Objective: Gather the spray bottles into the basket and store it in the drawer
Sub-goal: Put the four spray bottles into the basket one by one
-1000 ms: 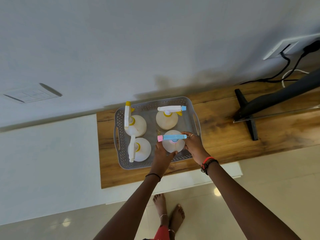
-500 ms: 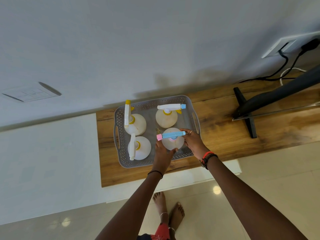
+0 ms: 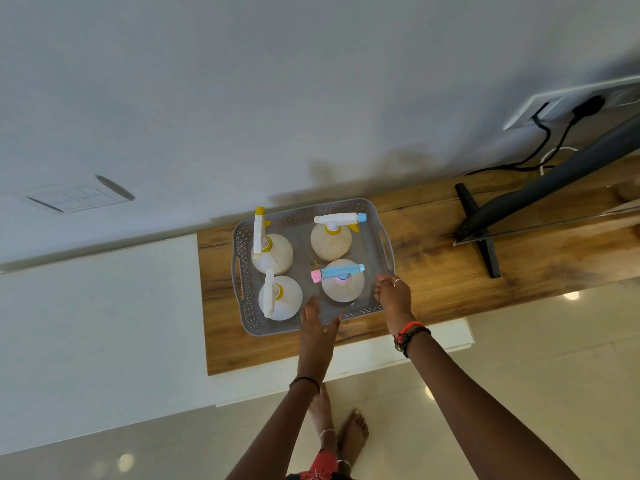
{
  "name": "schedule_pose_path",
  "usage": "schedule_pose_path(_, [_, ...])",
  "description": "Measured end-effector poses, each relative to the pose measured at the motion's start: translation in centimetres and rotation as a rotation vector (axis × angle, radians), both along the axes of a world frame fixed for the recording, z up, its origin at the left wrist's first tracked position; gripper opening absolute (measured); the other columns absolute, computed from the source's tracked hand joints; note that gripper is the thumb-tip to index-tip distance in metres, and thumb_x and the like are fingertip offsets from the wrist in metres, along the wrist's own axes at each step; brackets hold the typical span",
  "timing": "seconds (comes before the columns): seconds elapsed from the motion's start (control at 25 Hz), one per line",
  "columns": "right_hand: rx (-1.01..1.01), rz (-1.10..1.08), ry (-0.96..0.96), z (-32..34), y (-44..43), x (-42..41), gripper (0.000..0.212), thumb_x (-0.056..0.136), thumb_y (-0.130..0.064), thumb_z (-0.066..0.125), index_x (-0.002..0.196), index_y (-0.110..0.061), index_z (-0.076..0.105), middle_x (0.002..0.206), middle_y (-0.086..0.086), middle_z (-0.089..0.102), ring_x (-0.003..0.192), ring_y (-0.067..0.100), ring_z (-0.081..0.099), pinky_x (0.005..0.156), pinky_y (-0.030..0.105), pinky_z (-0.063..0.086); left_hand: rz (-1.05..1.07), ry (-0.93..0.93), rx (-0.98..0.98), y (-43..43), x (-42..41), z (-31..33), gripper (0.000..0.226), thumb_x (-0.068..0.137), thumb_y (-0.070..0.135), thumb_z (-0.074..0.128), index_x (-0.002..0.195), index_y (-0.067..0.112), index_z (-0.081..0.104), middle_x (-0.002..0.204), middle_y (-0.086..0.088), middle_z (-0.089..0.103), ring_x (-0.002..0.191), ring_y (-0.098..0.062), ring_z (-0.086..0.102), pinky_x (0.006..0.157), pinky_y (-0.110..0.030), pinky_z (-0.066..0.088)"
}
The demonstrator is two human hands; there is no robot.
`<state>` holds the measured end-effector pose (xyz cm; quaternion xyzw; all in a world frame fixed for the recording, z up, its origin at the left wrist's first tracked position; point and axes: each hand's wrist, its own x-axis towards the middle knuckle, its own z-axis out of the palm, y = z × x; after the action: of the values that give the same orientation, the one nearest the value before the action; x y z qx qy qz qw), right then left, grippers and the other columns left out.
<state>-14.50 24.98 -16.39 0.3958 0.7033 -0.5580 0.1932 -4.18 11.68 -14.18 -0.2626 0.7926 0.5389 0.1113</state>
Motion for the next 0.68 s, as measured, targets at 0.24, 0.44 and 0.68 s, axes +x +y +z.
schedule_pose_path(0.24, [-0.045, -0.103, 0.068, 2.0, 1.9, 3.7, 0.025, 0.092, 0.001, 0.047, 0.112, 0.006, 0.062, 0.087, 0.01, 0.059, 0.08, 0.021, 0.053, 0.074, 0.028, 0.046, 0.045, 0.091, -0.072, 0.4, 5.6, 0.8, 0.033, 0.093, 0.014, 0.055, 0.126, 0.012, 0.051, 0.122, -0.004, 0.057, 0.109, -0.015, 0.058, 0.095, -0.03, 0.051])
schedule_pose_path(0.44, [-0.042, -0.073, 0.027, 2.6, 4.0, 7.0, 0.022, 0.09, 0.002, 0.049, 0.105, 0.001, 0.065, 0.089, 0.013, 0.06, 0.08, 0.022, 0.057, 0.085, 0.037, 0.052, 0.151, 0.075, -0.134, -0.5, 9.7, 0.6, 0.024, 0.096, 0.018, 0.051, 0.119, 0.016, 0.054, 0.119, 0.0, 0.055, 0.106, -0.016, 0.058, 0.084, -0.023, 0.045])
schedule_pose_path(0.68, [-0.065, -0.045, 0.017, 1.6, 7.8, 11.2, 0.012, 0.089, 0.002, 0.053, 0.094, -0.005, 0.061, 0.093, 0.013, 0.06, 0.086, 0.025, 0.055, 0.087, 0.035, 0.05, 0.266, -0.014, -0.187, -0.6, 14.7, -0.7, 0.027, 0.097, 0.02, 0.049, 0.122, 0.012, 0.052, 0.124, -0.004, 0.054, 0.11, -0.018, 0.057, 0.085, -0.024, 0.045])
